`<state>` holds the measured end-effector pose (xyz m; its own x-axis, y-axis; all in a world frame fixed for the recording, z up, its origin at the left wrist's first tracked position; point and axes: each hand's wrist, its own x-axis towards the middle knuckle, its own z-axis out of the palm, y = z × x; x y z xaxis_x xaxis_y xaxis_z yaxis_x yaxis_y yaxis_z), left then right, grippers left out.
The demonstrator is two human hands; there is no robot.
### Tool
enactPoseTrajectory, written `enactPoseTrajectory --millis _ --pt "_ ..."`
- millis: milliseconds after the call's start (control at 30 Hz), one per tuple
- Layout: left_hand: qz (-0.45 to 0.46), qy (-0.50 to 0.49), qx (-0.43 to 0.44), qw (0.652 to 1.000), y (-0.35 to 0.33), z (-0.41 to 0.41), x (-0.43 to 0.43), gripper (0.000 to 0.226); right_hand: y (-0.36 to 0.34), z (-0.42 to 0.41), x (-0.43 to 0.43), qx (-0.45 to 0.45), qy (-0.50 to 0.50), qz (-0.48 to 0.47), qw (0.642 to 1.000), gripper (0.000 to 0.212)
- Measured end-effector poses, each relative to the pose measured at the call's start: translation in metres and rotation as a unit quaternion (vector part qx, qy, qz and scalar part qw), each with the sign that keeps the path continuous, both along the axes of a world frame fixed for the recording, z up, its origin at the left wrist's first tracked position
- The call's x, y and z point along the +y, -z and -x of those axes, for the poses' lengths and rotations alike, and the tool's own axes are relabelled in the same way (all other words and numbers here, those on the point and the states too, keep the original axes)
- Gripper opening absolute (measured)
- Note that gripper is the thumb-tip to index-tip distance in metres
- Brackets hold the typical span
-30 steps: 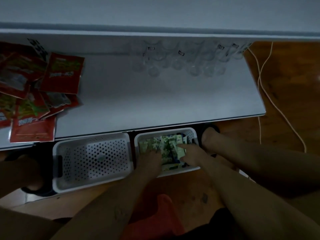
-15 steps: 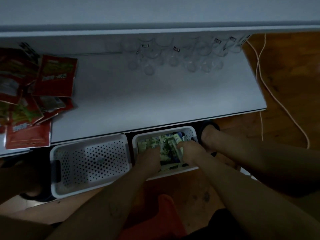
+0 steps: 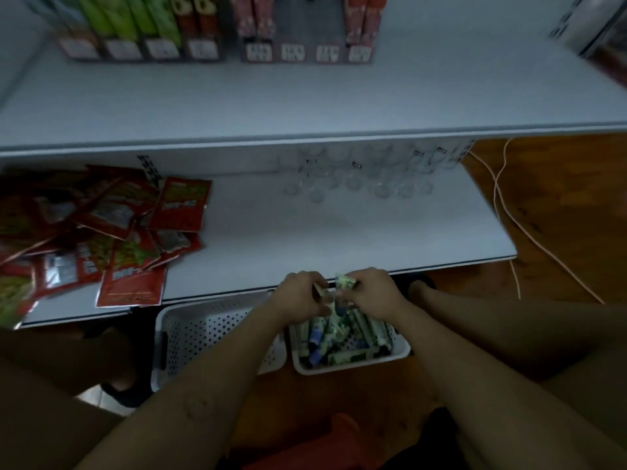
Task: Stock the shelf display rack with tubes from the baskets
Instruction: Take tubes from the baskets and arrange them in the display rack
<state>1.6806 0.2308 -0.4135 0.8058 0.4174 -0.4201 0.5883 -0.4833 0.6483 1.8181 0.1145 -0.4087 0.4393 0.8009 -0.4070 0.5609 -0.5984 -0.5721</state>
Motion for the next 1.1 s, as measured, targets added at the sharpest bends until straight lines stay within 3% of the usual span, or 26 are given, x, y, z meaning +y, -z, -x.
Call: enactPoseTrajectory --millis 167,367,500,600,900,1100 --pt "-0.056 -0.019 -0.073 0.996 -0.06 0.008 0.021 0.01 -0.052 -0.002 0.012 -0.015 0.056 -0.091 0.994 0.026" --pt "-0.179 -0.109 -0.147 0.967 -0.166 0.015 0.052 0.023 -0.129 -0.01 0.031 0.014 0.078 -0.223 0.972 0.017" --pt "-0.164 -0.112 -0.186 0.962 -0.233 0.018 0.065 0.029 -0.199 -0.004 0.052 0.016 0.06 -0.323 0.944 0.007" --pt "-0.174 -0.121 -0.21 0.954 -0.272 0.017 0.073 0.027 -0.244 -0.003 0.066 -0.015 0.031 -0.364 0.931 0.012" --pt "-0.269 -0.123 -0.234 0.926 -0.334 0.006 0.107 0.032 -0.297 -0.025 0.103 -0.055 0.001 -0.373 0.926 0.017" --pt "-0.343 -0.129 -0.224 0.903 -0.348 -0.01 0.131 0.041 -0.305 -0.047 0.127 -0.144 -0.009 -0.342 0.929 0.019"
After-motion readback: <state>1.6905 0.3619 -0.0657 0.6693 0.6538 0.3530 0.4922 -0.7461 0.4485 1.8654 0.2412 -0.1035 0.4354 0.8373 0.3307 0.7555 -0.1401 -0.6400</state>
